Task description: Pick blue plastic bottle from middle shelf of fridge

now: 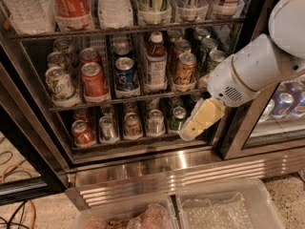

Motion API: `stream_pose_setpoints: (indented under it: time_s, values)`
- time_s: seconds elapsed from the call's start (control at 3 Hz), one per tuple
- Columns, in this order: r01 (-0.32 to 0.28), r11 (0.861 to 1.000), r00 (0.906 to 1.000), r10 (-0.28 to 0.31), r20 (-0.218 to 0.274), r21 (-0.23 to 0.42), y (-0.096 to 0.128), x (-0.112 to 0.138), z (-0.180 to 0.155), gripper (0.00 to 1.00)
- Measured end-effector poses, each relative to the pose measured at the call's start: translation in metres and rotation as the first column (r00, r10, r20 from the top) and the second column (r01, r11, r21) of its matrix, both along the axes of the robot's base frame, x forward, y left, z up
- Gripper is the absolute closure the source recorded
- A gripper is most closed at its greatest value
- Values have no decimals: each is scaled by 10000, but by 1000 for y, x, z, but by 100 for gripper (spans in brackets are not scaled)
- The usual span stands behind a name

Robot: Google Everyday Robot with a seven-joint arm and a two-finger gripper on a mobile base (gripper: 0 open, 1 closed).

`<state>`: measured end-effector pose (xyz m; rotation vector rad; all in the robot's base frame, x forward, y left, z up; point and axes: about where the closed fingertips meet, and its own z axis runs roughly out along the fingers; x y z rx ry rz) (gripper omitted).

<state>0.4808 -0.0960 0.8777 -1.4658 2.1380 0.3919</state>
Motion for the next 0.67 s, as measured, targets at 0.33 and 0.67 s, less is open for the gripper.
stream_pose_setpoints:
  time_s: [0.33, 0.67]
  values:
    - [0, 10000, 10000, 0, -1, 1, 0, 0, 0, 0]
    - [276, 9986, 9993, -265, -246, 461, 0, 5, -1, 0]
